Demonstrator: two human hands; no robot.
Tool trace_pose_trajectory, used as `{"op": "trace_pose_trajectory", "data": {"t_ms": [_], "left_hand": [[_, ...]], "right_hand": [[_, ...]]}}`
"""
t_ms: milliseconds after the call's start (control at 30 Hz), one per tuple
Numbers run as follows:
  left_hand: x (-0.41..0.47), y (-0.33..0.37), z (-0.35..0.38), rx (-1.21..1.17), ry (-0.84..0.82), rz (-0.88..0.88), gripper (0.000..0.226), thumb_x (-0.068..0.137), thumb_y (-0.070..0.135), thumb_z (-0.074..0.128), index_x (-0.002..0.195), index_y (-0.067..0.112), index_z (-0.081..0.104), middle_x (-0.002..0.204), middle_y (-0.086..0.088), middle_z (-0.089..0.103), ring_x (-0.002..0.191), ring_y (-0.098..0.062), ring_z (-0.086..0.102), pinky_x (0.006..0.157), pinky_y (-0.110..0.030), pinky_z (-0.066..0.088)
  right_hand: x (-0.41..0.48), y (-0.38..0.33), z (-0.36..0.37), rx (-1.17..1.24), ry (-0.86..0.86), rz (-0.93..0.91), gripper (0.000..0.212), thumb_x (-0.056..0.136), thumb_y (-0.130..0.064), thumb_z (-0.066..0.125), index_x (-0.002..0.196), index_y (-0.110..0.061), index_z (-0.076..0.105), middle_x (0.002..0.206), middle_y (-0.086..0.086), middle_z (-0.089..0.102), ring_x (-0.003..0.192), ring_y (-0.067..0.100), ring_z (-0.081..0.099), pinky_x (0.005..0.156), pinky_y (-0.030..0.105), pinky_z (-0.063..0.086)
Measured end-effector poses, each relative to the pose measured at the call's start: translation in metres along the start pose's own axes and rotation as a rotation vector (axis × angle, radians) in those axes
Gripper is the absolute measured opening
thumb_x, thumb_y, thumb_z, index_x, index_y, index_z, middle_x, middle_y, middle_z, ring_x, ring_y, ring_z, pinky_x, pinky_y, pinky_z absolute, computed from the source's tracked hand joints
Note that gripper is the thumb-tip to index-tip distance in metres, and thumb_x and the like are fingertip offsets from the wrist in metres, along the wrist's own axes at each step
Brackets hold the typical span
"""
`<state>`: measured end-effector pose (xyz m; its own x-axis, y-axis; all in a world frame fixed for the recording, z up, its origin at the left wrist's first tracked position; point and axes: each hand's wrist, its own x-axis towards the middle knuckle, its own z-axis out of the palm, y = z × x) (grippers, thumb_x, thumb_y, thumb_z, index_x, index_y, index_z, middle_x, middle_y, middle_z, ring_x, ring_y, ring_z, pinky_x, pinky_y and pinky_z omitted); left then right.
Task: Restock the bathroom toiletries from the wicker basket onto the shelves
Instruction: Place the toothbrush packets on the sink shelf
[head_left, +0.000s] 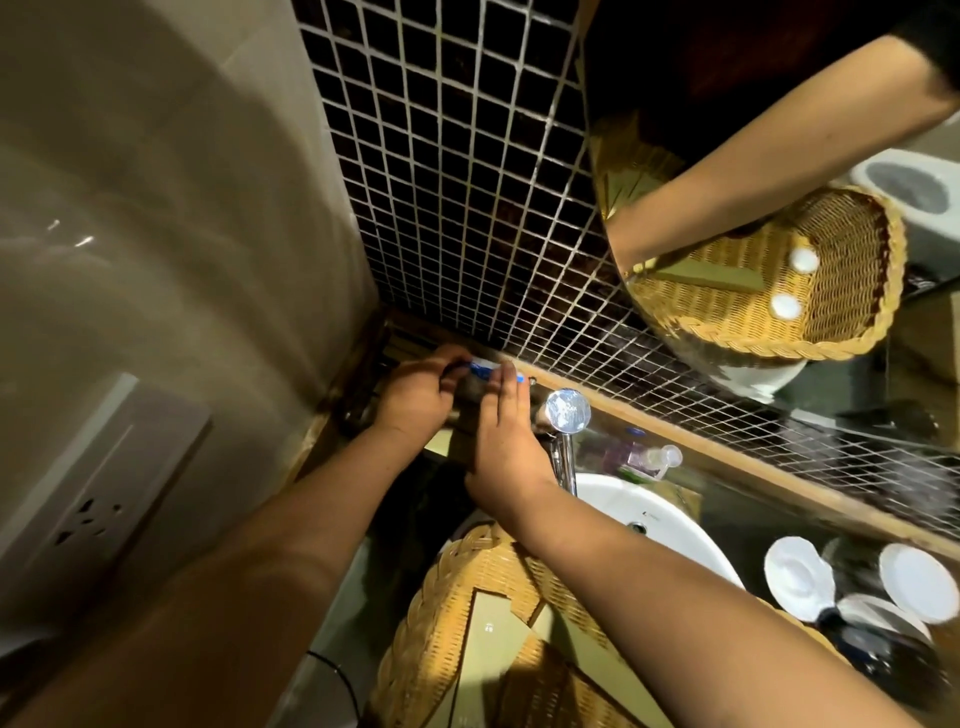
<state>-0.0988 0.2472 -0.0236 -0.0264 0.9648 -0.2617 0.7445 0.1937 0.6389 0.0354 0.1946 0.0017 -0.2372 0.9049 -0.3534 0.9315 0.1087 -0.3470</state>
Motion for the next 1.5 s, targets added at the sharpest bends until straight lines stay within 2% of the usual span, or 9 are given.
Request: {"op": "trace_pose_trajectory", "data": {"t_ms": [200,367,467,567,633,800,933,1100,1500], "left_hand": [[-0.008,-0.01,0.009,0.327,0.032,0.127,0.044,0.096,0.031,0.051,0.14,0.033,0.05,0.145,-0.003,0.05,0.13,-0.028,0.044,0.108,-0.038,0.03],[-0.015,-0.038,0.022,0.573,-0.101,0.199,0.072,0.092,0.041,0.047,0.154,0.042,0.011,0.165,0.011,0.004,0.147,-0.024,0.017,0.116,-0.043,0.017],[-0.025,-0.046,0.026,0.614,-0.069,0.246,0.086,0.088,0.039,0.055,0.154,0.039,0.0,0.165,0.009,-0.001,0.147,-0.024,0.016,0.116,-0.045,0.019],[-0.034,-0.048,0.027,0.663,0.003,0.346,0.091,0.082,0.033,0.065,0.155,0.032,0.013,0.165,0.004,0.01,0.146,-0.023,0.024,0.114,-0.044,0.025],[-0.037,-0.048,0.027,0.68,0.048,0.386,0.09,0.077,0.03,0.07,0.154,0.029,0.023,0.163,0.002,0.02,0.143,-0.023,0.029,0.112,-0.044,0.028],[-0.037,-0.044,0.026,0.678,-0.059,0.305,0.091,0.086,0.032,0.059,0.156,0.031,0.001,0.165,0.003,-0.009,0.15,-0.024,0.01,0.118,-0.042,0.014],[-0.043,-0.03,0.016,0.638,-0.037,0.279,0.083,0.089,0.034,0.055,0.156,0.024,0.007,0.165,0.0,-0.008,0.146,-0.021,0.023,0.114,-0.041,0.026],[-0.066,-0.011,-0.004,0.67,0.052,0.251,0.061,0.094,0.034,0.047,0.151,0.022,0.03,0.151,-0.001,0.041,0.136,-0.021,0.038,0.115,-0.044,0.024],[-0.19,0.04,-0.007,0.666,0.243,0.342,0.052,0.092,0.044,0.045,0.141,0.026,0.047,0.144,0.0,0.051,0.132,-0.021,0.044,0.107,-0.043,0.033]], "right_hand": [[0.006,-0.003,0.003,-0.174,-0.12,-0.037,0.098,0.086,-0.027,0.061,0.151,0.006,-0.004,0.157,0.029,-0.017,0.143,0.042,-0.026,0.121,0.049,0.004],[0.009,-0.003,0.007,-0.114,-0.155,-0.006,0.093,0.086,-0.019,0.058,0.152,0.003,-0.004,0.16,0.022,-0.017,0.14,0.036,-0.034,0.121,0.05,0.0],[0.012,-0.002,0.01,-0.042,-0.147,0.09,0.097,0.085,-0.018,0.061,0.154,-0.003,-0.005,0.158,0.015,-0.029,0.14,0.032,-0.036,0.119,0.044,0.015],[0.011,-0.004,0.013,-0.112,-0.115,0.054,0.093,0.088,-0.022,0.057,0.153,-0.001,-0.006,0.159,0.019,-0.023,0.134,0.031,-0.042,0.121,0.043,0.005],[0.012,-0.005,0.014,-0.113,-0.037,0.033,0.089,0.09,-0.025,0.053,0.153,-0.001,-0.004,0.161,0.021,-0.012,0.139,0.031,-0.035,0.121,0.042,0.0],[0.011,-0.007,0.011,-0.203,-0.028,0.001,0.085,0.092,-0.03,0.048,0.152,0.002,-0.004,0.161,0.025,-0.006,0.146,0.036,-0.019,0.117,0.048,-0.015],[0.004,-0.007,-0.001,-0.103,-0.064,0.022,0.092,0.091,-0.028,0.056,0.153,0.002,-0.005,0.162,0.02,-0.008,0.149,0.032,-0.013,0.122,0.043,0.002],[-0.024,-0.009,-0.021,-0.16,-0.001,-0.102,0.094,0.092,-0.029,0.057,0.154,-0.001,-0.008,0.162,0.017,-0.014,0.149,0.029,-0.013,0.121,0.039,-0.003],[-0.144,0.035,-0.045,-0.265,0.141,-0.214,0.079,0.096,-0.034,0.043,0.156,-0.008,-0.001,0.164,0.01,-0.006,0.151,0.025,-0.005,0.122,0.043,0.001]]}}
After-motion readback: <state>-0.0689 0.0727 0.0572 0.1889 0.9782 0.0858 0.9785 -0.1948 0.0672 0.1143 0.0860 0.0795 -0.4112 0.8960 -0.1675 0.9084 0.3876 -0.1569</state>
